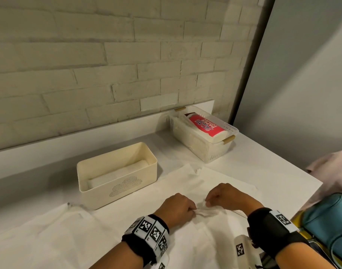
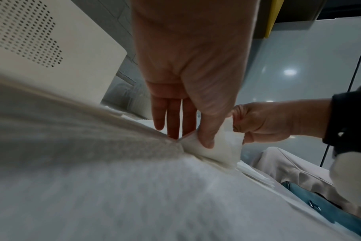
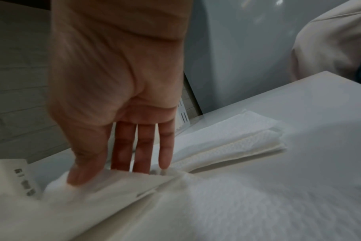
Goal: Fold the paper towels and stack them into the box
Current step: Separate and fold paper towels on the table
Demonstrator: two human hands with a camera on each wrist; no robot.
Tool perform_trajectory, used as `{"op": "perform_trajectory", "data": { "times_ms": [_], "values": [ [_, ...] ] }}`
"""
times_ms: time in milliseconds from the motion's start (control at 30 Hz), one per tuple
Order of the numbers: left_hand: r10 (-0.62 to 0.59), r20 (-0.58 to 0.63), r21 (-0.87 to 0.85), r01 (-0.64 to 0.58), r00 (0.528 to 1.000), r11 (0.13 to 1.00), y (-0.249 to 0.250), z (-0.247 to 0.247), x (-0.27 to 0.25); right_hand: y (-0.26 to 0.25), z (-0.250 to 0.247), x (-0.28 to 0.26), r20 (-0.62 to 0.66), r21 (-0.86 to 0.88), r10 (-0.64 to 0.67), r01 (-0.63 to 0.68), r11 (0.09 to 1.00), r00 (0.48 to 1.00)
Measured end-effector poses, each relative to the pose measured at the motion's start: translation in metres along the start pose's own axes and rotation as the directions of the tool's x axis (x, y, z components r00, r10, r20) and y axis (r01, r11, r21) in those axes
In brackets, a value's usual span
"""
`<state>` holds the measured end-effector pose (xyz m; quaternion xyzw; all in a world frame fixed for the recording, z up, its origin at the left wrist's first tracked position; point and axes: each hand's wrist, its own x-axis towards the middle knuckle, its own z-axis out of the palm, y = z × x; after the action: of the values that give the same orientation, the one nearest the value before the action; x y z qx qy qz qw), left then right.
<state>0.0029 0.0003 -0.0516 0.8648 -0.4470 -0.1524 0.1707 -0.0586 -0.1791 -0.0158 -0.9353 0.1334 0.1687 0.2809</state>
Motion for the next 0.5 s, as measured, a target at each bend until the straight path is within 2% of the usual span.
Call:
{"op": "perform_trajectory", "data": {
  "times_ms": [233, 400, 500],
  "values": [
    [0.002, -0.016, -0.030, -0.003, 1.000, 1.000, -0.0009, -0.0025, 0.0004, -0.0044, 0.0027, 0.0007, -0.024, -0.093, -0.016, 0.014, 0.996, 1.000],
    [0.003, -0.005, -0.024, -0.003, 1.000, 1.000, -0.0004, -0.0006, 0.0011, -0.0074, 0.0055, 0.0013, -0.043, -0.070, -0.031, 0.028, 0.997, 0.999],
    [0.008, -0.045, -0.047, -0.010, 0.999, 0.999, -0.0014, -0.0006, 0.0013, -0.0093, 0.0048, 0.0011, -0.092, -0.047, -0.058, 0.054, 0.997, 0.994]
  ]
}}
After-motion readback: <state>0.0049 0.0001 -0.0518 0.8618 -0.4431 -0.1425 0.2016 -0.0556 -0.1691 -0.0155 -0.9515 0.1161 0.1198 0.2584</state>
